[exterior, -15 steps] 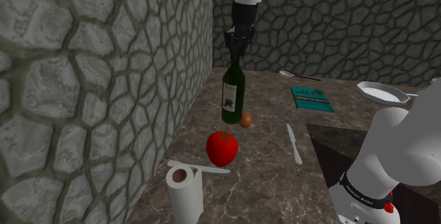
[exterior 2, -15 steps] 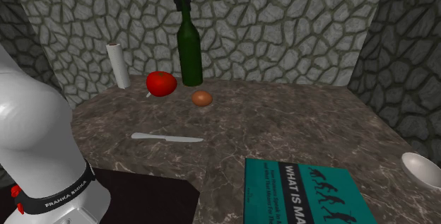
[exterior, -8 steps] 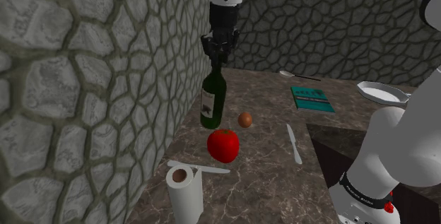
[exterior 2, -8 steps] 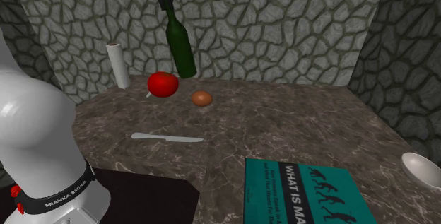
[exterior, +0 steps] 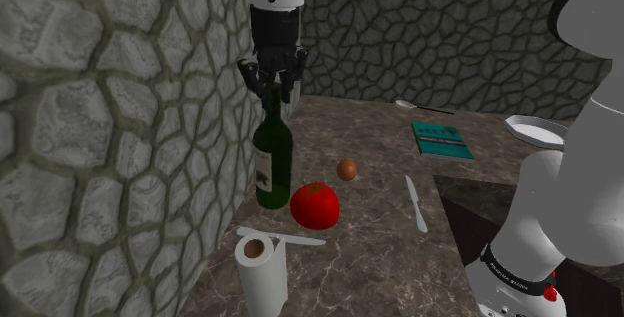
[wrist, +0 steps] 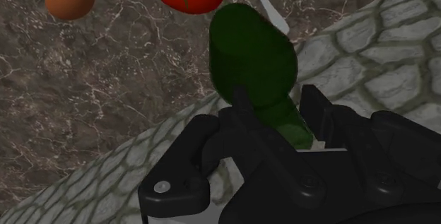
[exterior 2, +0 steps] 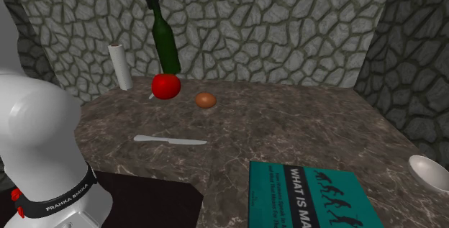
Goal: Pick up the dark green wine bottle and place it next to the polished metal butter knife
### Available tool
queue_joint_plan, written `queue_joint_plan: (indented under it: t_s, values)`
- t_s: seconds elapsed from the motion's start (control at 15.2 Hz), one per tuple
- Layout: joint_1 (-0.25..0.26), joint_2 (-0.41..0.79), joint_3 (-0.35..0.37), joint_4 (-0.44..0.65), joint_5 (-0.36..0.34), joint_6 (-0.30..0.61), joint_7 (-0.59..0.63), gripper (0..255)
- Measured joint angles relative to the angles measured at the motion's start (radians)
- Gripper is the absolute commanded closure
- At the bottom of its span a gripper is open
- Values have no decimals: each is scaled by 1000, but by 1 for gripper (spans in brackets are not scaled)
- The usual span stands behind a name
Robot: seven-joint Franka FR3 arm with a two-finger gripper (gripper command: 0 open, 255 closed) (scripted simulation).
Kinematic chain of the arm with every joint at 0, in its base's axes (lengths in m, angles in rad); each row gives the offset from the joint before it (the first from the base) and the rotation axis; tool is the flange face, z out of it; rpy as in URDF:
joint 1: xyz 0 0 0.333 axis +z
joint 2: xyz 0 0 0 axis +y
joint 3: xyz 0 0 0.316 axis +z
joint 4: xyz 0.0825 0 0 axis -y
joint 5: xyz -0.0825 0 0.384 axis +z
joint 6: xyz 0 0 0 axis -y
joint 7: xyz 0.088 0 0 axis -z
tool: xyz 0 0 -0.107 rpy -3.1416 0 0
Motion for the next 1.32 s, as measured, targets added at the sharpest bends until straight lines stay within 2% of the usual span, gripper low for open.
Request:
queue_joint_plan:
  t_s: [0.33, 0.66, 0.73, 0.99, 1.32]
  values:
    - [74, 145, 56, 169, -51, -42, 121, 255]
    - [180, 337, 92, 439, -125, -141, 224, 255]
    - [190, 355, 93, 458, -131, -145, 233, 255]
    - [191, 352, 95, 405, -130, -96, 248, 255]
    - [171, 311, 95, 273, -117, -4, 254, 255]
